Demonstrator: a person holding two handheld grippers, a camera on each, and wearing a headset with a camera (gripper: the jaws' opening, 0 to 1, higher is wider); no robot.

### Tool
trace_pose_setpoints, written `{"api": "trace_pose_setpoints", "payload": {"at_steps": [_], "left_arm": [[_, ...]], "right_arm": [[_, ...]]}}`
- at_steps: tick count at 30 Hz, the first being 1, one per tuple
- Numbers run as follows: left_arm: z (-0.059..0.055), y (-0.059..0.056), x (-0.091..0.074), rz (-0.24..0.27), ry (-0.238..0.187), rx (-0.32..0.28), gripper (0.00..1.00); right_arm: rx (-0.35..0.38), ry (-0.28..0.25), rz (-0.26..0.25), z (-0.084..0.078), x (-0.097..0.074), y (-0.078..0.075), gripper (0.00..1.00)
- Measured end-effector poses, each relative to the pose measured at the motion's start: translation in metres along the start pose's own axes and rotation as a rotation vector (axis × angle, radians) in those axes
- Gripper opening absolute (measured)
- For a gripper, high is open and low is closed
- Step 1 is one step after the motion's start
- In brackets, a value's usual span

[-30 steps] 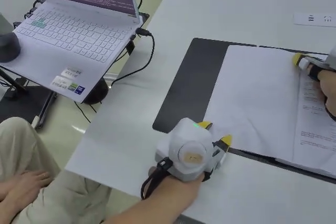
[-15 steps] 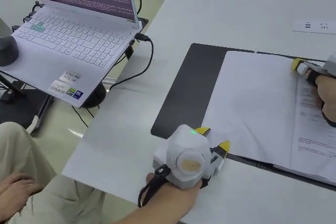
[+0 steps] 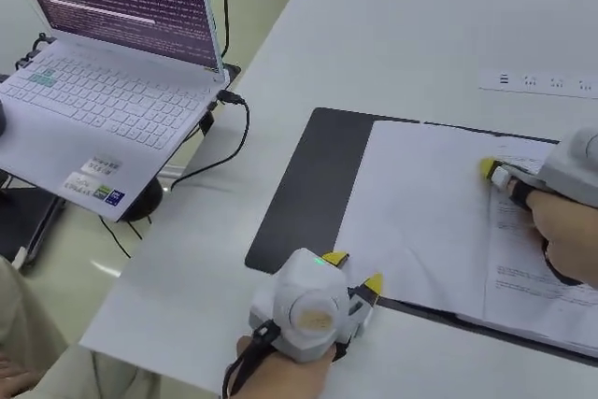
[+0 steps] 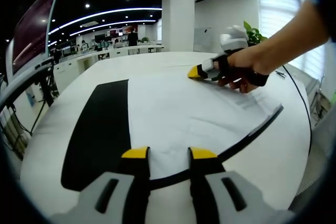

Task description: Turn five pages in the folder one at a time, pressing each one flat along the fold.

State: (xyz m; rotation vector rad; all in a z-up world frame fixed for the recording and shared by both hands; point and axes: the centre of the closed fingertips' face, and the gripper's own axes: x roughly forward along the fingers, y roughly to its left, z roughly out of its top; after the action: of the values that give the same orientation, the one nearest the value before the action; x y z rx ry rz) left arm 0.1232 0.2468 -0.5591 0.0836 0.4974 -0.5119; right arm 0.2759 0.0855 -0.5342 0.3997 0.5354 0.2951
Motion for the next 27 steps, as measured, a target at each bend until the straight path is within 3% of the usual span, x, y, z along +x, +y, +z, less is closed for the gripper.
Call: {"api": "trace_pose_setpoints", "payload": {"at_steps": [11, 27], "left_arm": [[0.001, -0.001, -0.001, 0.001, -0.001, -0.003, 0.28], [0.002, -0.002, -0.002, 0.000, -0.002, 0.002, 0.28]], "right_arm": [[0.032, 0.005, 0.010, -0.014, -0.023, 0.013, 0.00], [0.063, 0.034, 0.059, -0.040, -0.050, 0.019, 0.00]]}}
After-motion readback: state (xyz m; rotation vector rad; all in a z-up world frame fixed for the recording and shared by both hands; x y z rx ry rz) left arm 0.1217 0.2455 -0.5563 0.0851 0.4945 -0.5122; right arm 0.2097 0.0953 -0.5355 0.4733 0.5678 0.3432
